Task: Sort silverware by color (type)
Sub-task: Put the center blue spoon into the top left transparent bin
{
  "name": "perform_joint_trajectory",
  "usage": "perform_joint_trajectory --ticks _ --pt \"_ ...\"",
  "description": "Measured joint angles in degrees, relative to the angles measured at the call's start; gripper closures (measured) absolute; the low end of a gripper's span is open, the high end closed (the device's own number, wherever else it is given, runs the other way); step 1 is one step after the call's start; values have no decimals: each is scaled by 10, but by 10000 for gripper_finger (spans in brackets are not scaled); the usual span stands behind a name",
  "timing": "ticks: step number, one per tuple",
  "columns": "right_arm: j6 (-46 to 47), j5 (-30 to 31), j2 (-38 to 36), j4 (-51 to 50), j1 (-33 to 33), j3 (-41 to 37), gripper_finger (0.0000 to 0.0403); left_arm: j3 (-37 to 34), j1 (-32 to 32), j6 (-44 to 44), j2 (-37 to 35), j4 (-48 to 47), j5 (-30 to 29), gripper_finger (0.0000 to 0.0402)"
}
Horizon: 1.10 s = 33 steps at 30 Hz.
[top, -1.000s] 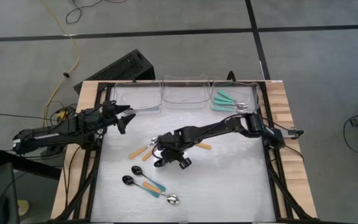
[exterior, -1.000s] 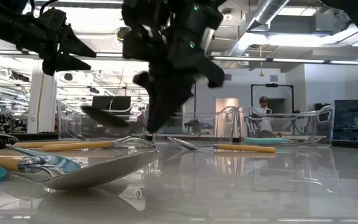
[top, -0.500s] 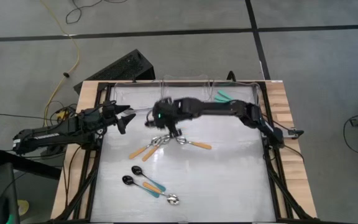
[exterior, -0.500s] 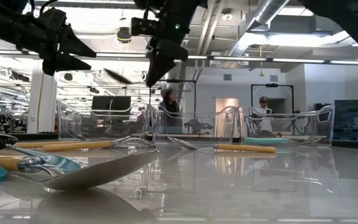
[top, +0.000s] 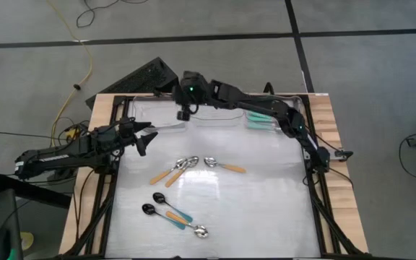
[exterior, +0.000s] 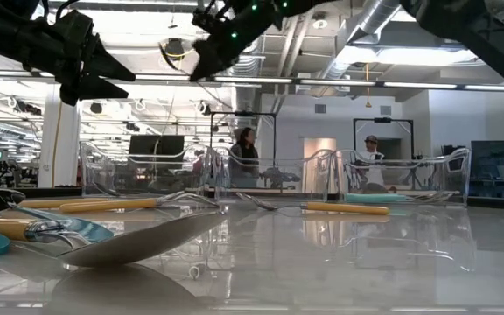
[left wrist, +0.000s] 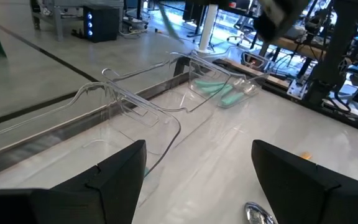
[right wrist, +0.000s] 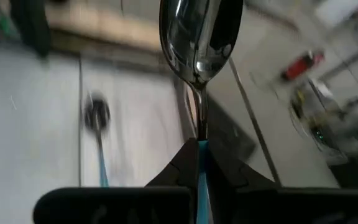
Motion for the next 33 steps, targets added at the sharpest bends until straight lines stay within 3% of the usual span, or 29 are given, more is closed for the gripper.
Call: perform_joint_trajectory --ticks 5,12,24,33 --pt "46 -32 40 144 -11 0 368 0 0 6 0 -1 0 124" --pt "132 -32 105 221 -27 0 368 0 0 5 0 -11 0 124" --pt "343 -51 133 159 -29 -1 367 0 0 5 0 -13 -1 124" --pt "392 -41 133 66 -30 -1 367 0 0 5 0 -12 -1 124"
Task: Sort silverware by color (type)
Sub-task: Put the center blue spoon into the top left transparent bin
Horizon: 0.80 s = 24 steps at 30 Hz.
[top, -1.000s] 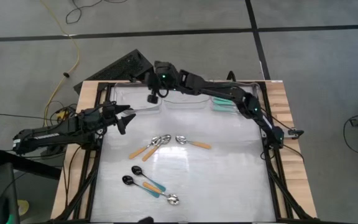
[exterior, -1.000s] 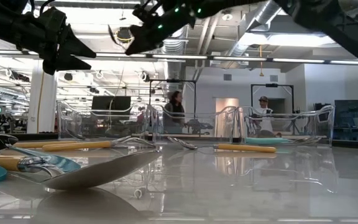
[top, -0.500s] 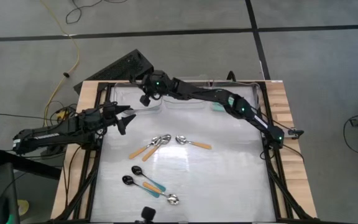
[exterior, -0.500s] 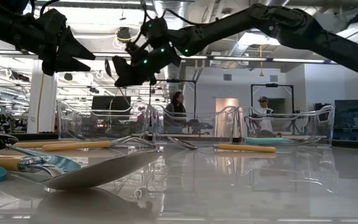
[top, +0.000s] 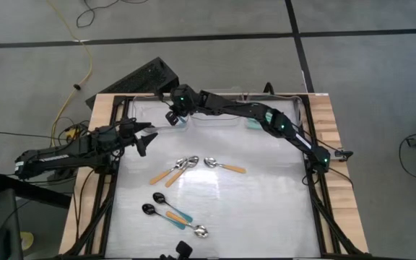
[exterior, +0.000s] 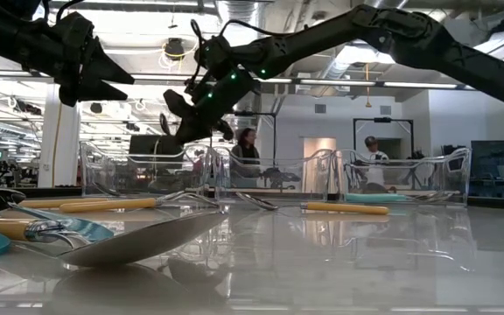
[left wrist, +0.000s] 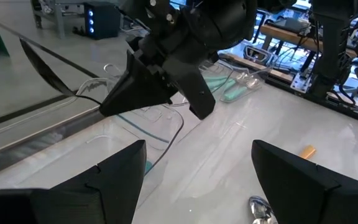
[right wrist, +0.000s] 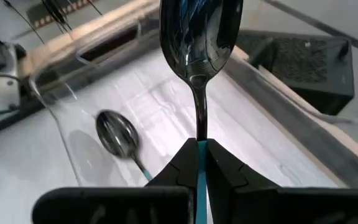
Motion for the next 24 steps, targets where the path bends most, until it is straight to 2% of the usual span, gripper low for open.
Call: perform_joint_trajectory --ticks 11,24 --pt "23 1 0 -16 -8 -11 365 0 0 2 0 12 0 124" --pt "17 1 0 -15 -8 -12 343 0 0 4 0 13 0 124"
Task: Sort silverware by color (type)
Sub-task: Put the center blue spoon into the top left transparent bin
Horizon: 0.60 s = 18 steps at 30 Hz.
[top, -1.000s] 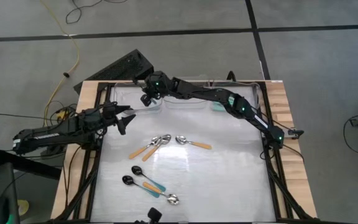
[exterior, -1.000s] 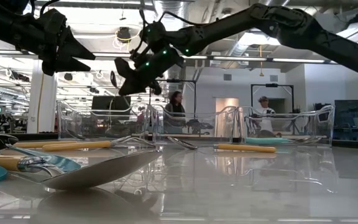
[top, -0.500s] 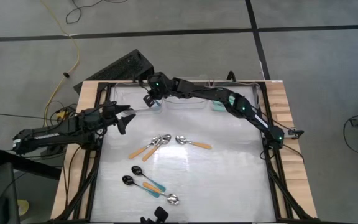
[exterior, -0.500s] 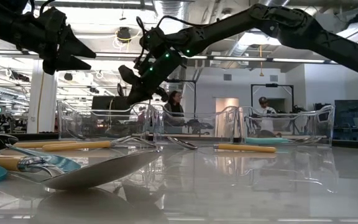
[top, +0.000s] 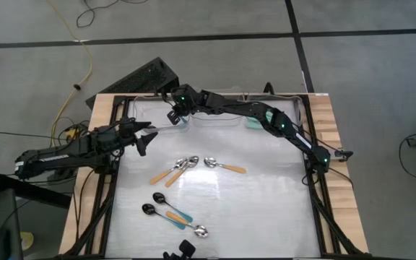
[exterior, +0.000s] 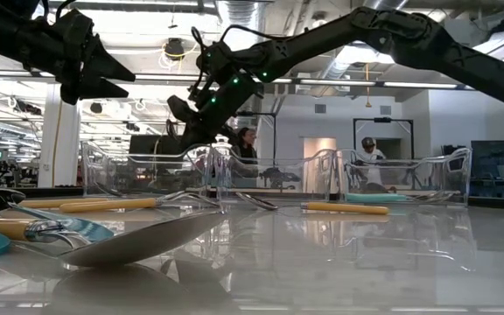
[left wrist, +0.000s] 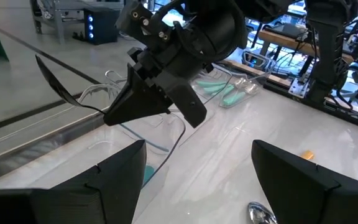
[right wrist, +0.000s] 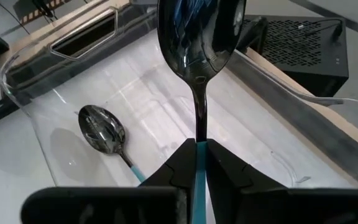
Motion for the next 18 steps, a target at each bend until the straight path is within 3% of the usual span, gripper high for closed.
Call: perform_joint_trajectory --ticks 18 --pt "-49 -1 0 21 2 0 341 0 0 0 0 0 0 124"
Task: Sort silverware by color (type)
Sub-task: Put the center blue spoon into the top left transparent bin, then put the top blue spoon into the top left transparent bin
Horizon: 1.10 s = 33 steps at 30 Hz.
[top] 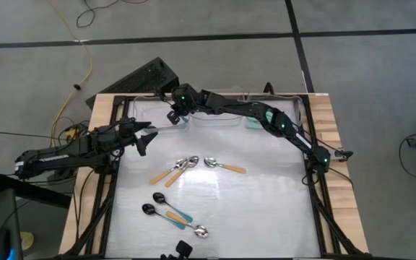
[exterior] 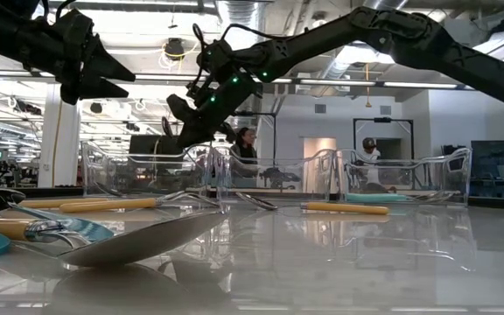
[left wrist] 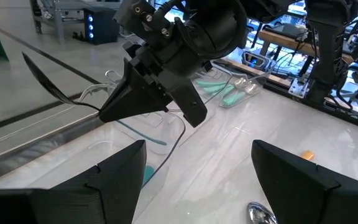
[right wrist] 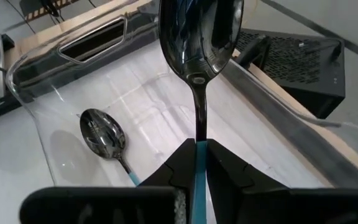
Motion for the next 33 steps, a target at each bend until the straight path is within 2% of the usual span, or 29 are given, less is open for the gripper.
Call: perform_joint_trajectory --ticks 7,16,21,25,29,33 --pt "-26 -5 0 0 5 0 333 0 0 -1 0 0 0 124" --pt "-41 -10 0 7 7 0 242 0 0 -2 0 0 0 124" --pt "-47 -17 -26 2 6 0 224 0 0 -2 0 0 0 124" --pt "-85 -17 -77 -46 7 2 224 0 0 -2 0 0 0 124" --pt "-132 -17 -134 -157 11 2 229 0 0 -2 0 0 0 124" --pt "-138 -17 -202 -298 21 2 239 0 0 -4 0 0 2 124"
